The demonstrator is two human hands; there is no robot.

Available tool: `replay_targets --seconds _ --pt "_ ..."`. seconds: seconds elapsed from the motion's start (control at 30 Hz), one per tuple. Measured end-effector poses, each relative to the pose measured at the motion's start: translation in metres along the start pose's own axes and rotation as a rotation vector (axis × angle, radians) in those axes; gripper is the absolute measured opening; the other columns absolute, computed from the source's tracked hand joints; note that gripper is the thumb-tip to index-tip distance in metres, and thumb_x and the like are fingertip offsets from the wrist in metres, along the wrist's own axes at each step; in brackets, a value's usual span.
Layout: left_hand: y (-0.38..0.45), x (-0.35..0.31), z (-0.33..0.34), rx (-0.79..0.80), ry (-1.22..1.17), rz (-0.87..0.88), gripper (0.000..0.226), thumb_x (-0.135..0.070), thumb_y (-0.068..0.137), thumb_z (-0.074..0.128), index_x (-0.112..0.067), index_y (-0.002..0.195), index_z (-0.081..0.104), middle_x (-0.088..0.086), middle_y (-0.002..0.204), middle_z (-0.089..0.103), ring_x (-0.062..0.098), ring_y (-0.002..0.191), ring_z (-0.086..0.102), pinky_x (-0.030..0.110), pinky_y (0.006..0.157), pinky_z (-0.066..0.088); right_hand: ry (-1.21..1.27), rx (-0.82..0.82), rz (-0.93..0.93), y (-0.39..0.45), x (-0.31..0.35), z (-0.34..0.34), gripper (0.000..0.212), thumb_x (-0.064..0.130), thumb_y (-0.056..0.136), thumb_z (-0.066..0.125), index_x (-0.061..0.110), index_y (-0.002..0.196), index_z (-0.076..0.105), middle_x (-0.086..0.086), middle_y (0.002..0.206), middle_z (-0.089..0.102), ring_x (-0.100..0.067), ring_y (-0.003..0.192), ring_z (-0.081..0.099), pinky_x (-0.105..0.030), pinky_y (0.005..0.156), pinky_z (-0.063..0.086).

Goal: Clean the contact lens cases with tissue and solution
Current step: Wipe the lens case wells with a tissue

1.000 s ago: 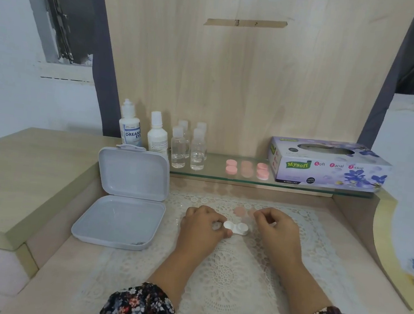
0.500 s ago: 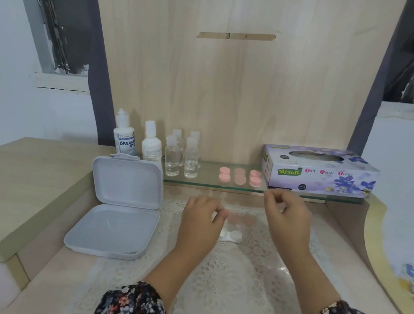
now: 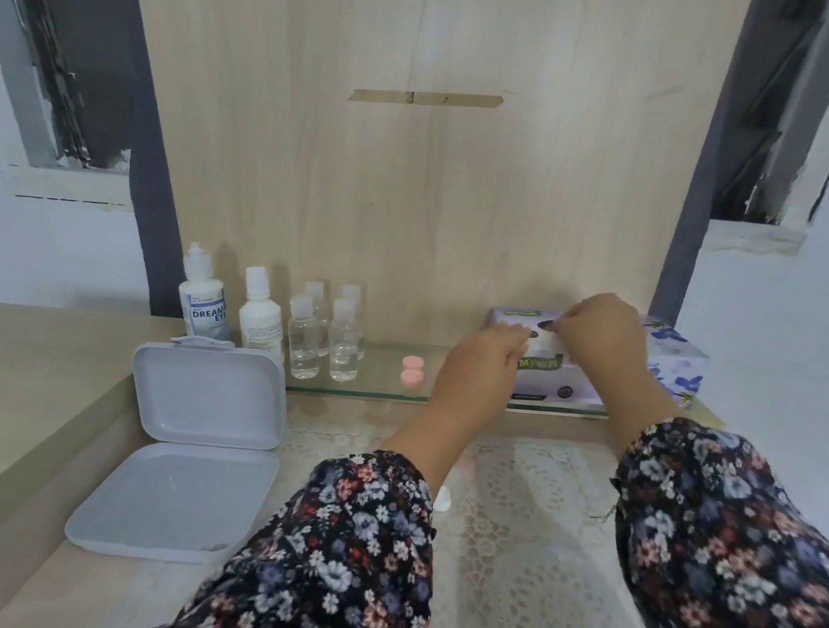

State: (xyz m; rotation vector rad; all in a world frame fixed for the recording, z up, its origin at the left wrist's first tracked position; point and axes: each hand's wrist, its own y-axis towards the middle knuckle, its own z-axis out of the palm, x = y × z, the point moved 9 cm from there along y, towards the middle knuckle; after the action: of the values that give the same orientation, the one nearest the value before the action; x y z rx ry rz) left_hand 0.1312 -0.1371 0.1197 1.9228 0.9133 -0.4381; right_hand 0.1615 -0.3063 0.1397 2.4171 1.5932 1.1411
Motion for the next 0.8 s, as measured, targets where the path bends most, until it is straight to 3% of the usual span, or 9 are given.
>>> replay_targets --seconds 0.07,0.17,0.33,0.47,0.57,0.67,0.73,0.8 --pt "0.001 0.003 0.003 -0.012 -0.007 -0.019 0.028 -0.010 0.096 0.045 -0.005 0.113 0.068 0.016 0.108 0.068 0.031 0.099 0.061 0.041 0.083 0.048 -0.094 0.104 0.034 0.010 -0.003 0.012 0.042 0.036 0.080 0.073 0.008 0.058 0.050 -0.006 0.055 0.053 -0.026 0.061 0.056 -0.028 0.060 0.043" --pt "0.001 0.004 0.005 -0.023 0.012 -0.011 0.030 -0.005 0.095 0.046 -0.005 0.115 0.067 0.015 0.104 0.069 0.032 0.097 0.061 0.042 0.081 0.048 -0.180 0.149 0.011 0.018 -0.002 0.018 0.049 0.043 0.080 0.072 0.011 0.059 0.042 -0.003 0.053 0.048 -0.020 0.053 0.048 -0.029 0.061 0.040" --pt "0.002 0.005 0.004 -0.043 0.012 0.008 0.030 0.000 0.093 0.047 -0.005 0.114 0.068 0.016 0.098 0.069 0.033 0.092 0.061 0.042 0.077 0.048 -0.209 0.222 0.019 0.022 -0.004 0.026 0.047 0.045 0.083 0.069 0.013 0.064 0.040 -0.003 0.063 0.046 -0.029 0.076 0.053 -0.034 0.074 0.044" --pt "0.002 0.006 0.004 -0.055 0.003 -0.004 0.031 0.000 0.094 0.047 -0.006 0.115 0.068 0.015 0.097 0.069 0.032 0.091 0.060 0.040 0.077 0.047 -0.195 0.282 0.034 0.020 -0.005 0.031 0.047 0.049 0.085 0.063 0.013 0.065 0.042 -0.003 0.062 0.048 -0.029 0.074 0.053 -0.034 0.074 0.044" --pt "0.002 0.008 0.004 -0.058 -0.017 -0.016 0.029 -0.003 0.096 0.048 -0.006 0.116 0.068 0.016 0.100 0.069 0.032 0.093 0.061 0.041 0.079 0.048 -0.146 0.262 0.082 0.018 -0.011 0.029 0.033 0.034 0.090 0.056 0.012 0.067 0.046 -0.004 0.067 0.053 -0.025 0.068 0.051 -0.031 0.072 0.040" --pt "0.001 0.009 0.006 -0.049 -0.019 -0.028 0.028 -0.006 0.097 0.047 -0.007 0.116 0.068 0.017 0.103 0.069 0.032 0.096 0.061 0.041 0.082 0.048 -0.001 0.141 0.073 0.015 -0.009 0.015 0.026 0.021 0.089 0.048 0.010 0.066 0.045 -0.006 0.071 0.048 -0.027 0.072 0.046 -0.032 0.071 0.036" --pt "0.002 0.010 0.006 -0.046 -0.021 -0.030 0.028 -0.006 0.097 0.047 -0.006 0.115 0.068 0.017 0.101 0.069 0.032 0.095 0.061 0.041 0.081 0.048 0.262 0.034 0.088 0.012 -0.011 0.000 0.021 0.022 0.090 0.042 0.007 0.077 0.050 -0.005 0.073 0.047 -0.027 0.074 0.045 -0.033 0.069 0.034" --pt "0.002 0.010 0.005 -0.038 -0.019 -0.037 0.028 -0.005 0.097 0.047 -0.006 0.115 0.068 0.016 0.102 0.069 0.031 0.096 0.062 0.041 0.082 0.048 0.411 0.042 0.081 0.011 -0.012 -0.004 0.024 0.028 0.092 0.042 0.006 0.090 0.052 -0.006 0.081 0.051 -0.027 0.079 0.047 -0.034 0.070 0.036"
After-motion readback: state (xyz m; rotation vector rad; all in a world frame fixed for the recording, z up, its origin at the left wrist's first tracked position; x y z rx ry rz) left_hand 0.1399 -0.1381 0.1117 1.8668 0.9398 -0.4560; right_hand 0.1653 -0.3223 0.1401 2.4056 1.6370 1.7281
